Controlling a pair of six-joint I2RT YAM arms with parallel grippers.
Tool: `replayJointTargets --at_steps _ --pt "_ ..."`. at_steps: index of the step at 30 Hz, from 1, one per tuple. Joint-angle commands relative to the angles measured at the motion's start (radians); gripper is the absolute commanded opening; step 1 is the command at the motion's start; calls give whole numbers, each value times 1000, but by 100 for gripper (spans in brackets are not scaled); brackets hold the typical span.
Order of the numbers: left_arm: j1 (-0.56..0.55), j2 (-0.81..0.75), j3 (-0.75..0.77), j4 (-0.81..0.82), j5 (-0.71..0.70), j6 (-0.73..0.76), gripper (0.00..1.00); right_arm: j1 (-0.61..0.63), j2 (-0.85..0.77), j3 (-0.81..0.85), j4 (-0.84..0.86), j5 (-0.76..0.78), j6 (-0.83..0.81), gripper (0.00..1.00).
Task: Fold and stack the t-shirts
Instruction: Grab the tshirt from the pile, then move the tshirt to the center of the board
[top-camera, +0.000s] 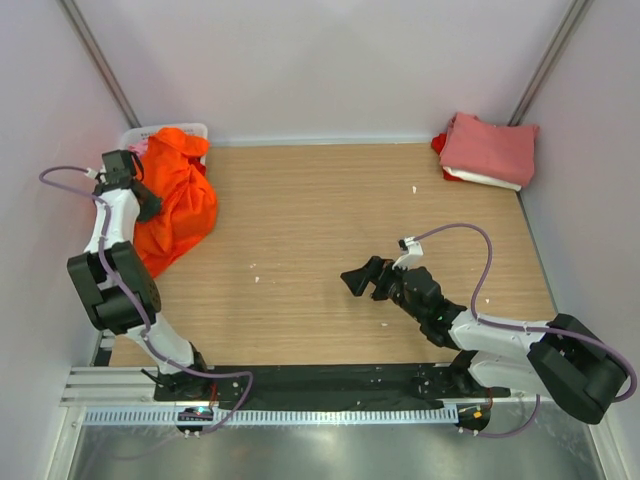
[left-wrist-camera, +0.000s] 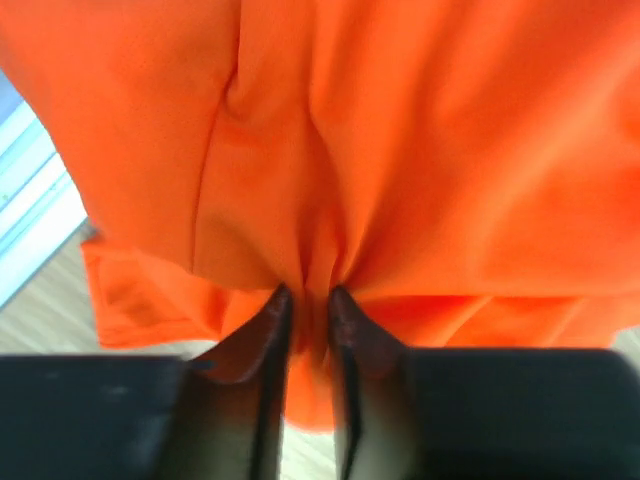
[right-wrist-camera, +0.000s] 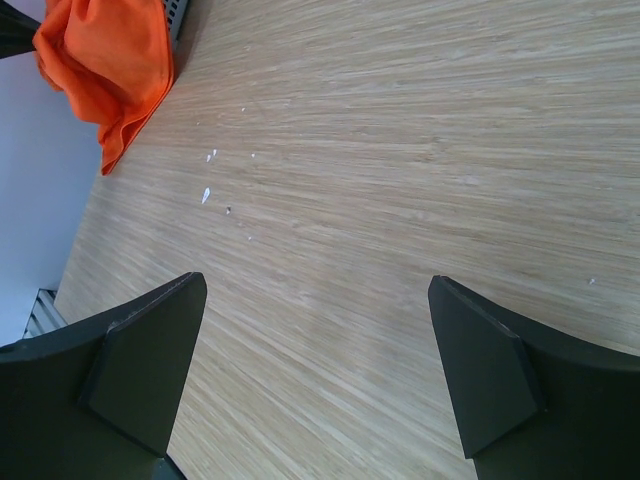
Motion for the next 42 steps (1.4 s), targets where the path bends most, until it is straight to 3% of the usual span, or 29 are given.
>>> replayJointTargets --at_steps 1,2,3,7,11,15,20,22,24,25,30,32,33,34,36,37,42 --pt "8 -10 3 17 25 7 12 2 0 27 29 16 -4 99" --pt "10 -18 0 17 19 3 2 2 0 27 29 16 -2 100" --pt "8 -30 -1 16 19 3 0 2 1 25 29 18 -2 100" --pt "-26 -133 -3 16 -58 22 0 2 9 32 28 16 -4 100" --pt "-59 -252 3 16 -103 33 8 2 12 33 26 16 -2 100" --pt "-116 -315 34 2 -116 36 5 2 15 38 25 15 -2 100" --pt "-312 -371 135 -36 -130 69 0 2 -17 30 11 48 -2 97" --pt "-438 -369 216 -68 -142 85 0 2 -123 -17 3 102 1 95" --pt "-493 -339 265 -123 -110 69 0 2 -240 -98 -1 201 18 97" --pt "-533 -325 307 -144 -95 41 0 2 -368 -128 -11 227 25 98" --pt "-685 -248 330 -178 -23 -24 2 2 -691 -257 -119 369 67 100" --pt "-726 -201 324 -167 5 -29 15 2 -765 -260 -193 389 84 100" --pt "-760 -182 324 -171 38 -33 26 1 -775 -261 -208 398 94 100" --pt "-774 -133 321 -176 67 -30 60 2 -778 -258 -230 401 98 100" --pt "-805 -87 312 -223 107 -29 75 1 -755 -246 -239 400 101 100" --pt "-820 -70 298 -236 118 -24 92 2 -735 -240 -238 393 104 100" --pt "-892 -219 -21 -150 43 -76 100 1 -544 -174 -187 343 102 100"
